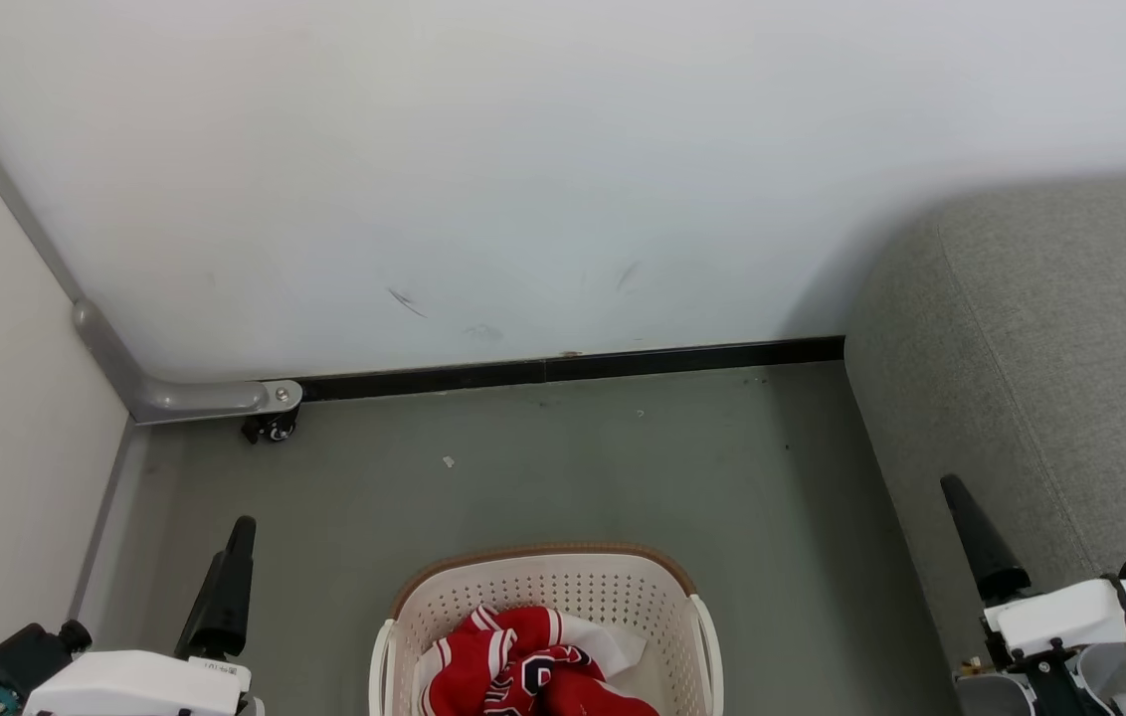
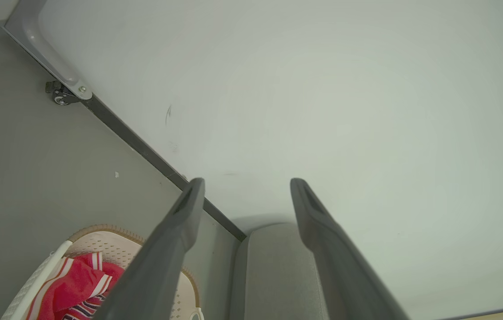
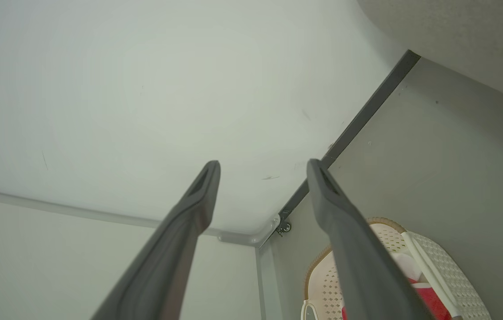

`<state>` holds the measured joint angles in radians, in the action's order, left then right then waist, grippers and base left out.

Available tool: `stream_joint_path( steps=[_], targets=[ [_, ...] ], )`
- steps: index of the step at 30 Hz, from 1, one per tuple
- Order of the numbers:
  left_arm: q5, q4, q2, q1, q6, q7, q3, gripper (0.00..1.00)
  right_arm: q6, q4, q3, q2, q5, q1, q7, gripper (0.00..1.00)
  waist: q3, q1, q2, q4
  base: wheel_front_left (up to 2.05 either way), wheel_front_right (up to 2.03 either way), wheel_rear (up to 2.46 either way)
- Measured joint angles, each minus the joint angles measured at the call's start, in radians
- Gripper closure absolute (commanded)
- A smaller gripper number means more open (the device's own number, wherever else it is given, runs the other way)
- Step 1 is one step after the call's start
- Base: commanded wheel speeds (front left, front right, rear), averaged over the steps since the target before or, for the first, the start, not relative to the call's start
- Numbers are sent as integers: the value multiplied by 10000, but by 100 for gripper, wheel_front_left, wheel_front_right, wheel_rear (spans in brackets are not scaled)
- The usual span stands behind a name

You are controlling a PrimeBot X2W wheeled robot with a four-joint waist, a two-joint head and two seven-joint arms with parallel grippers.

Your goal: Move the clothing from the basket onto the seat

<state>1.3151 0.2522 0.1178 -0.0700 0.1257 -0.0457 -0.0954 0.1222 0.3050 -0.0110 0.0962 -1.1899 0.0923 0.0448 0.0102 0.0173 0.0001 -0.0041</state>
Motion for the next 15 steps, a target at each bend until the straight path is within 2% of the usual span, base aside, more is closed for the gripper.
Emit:
stream_joint_path(
  steps=[7, 15],
  targets=[
    [-807, 40, 205, -99, 0, -188, -295, 0, 2, -157, 127, 2, 1116, 199, 186, 0, 4, -5, 0, -23, 0, 0, 0],
    [-2454, 8, 414, -364, 0, -468, -230, 0, 4, -334, 138, -23, 2533, 200, 495, 0, 50, -71, 0, -24, 0, 0, 0]
  ],
)
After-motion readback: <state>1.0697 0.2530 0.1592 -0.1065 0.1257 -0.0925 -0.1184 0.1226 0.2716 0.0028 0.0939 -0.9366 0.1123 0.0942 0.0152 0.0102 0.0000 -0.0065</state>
